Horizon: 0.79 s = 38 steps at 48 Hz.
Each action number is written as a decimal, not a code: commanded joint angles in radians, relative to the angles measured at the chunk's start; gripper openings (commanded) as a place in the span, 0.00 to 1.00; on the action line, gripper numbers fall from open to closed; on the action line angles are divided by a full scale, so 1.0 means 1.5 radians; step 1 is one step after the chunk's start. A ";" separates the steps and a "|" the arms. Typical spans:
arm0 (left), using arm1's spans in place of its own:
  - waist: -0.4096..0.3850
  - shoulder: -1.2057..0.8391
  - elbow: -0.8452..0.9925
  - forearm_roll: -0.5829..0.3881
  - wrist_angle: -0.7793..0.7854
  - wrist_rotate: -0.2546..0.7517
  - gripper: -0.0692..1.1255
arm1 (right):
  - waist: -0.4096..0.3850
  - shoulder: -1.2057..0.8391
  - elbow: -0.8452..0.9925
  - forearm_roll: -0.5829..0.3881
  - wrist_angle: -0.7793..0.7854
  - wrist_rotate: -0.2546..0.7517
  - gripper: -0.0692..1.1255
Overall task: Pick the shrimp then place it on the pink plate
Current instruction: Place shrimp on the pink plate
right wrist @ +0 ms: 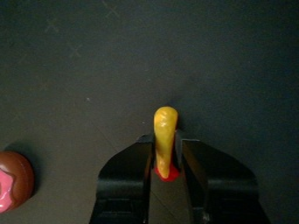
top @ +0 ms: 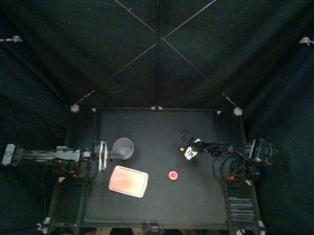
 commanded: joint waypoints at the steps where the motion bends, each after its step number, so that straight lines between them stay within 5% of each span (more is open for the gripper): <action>1: -0.002 0.003 -0.005 -0.004 -0.005 0.000 0.14 | 0.002 -0.005 -0.007 0.001 0.000 -0.001 0.53; 27: -0.001 0.003 -0.003 -0.006 -0.005 0.000 0.14 | 0.087 -0.084 -0.058 0.002 0.000 -0.001 0.53; 38: 0.003 0.003 -0.001 -0.006 -0.005 0.001 0.14 | 0.192 -0.099 -0.126 0.021 -0.032 -0.001 0.53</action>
